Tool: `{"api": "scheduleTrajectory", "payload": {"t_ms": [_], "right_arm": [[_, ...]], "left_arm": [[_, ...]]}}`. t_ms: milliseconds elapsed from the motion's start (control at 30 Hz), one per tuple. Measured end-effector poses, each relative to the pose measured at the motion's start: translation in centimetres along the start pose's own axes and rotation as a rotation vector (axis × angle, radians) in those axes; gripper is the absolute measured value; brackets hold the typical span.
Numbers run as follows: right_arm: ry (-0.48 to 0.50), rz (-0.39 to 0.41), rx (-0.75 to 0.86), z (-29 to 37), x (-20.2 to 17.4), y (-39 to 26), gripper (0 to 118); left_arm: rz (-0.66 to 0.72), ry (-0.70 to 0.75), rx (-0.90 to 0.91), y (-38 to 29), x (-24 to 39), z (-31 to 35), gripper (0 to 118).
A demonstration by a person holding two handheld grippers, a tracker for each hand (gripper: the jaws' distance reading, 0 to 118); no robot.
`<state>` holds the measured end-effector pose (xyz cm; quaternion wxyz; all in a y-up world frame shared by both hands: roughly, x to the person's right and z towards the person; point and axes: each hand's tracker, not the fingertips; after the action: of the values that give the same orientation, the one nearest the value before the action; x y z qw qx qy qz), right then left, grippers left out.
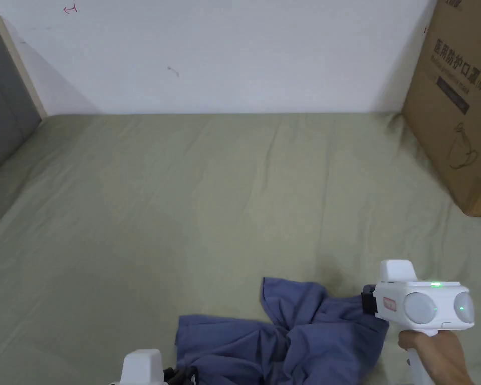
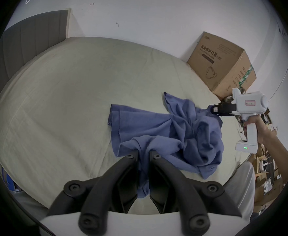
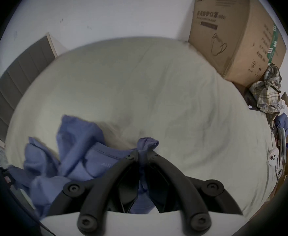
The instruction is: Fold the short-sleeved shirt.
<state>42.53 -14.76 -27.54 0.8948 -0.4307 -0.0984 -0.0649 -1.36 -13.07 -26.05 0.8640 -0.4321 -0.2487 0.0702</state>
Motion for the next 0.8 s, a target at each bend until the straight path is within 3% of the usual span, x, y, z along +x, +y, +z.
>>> {"api": "scheduleTrajectory", "payload": {"t_ms": [167,400,800], "right_arm": [[0.011,0.030,0.183,9.3,-0.1,2.4,6],[-0.057,0.025,0.396,19.9,2.1,7.4,6],[-0.047,-0.092,0.582,25.2,4.1,16.2,6]], "left_arm": [[0.047,-0.042,0.098,3.8,-0.1,1.9,8],[0.014,0.003,0.299,14.2,-1.8,6.4,8],[-0.024,0.135,0.479,31.6,-1.3,12.4,8]]}}
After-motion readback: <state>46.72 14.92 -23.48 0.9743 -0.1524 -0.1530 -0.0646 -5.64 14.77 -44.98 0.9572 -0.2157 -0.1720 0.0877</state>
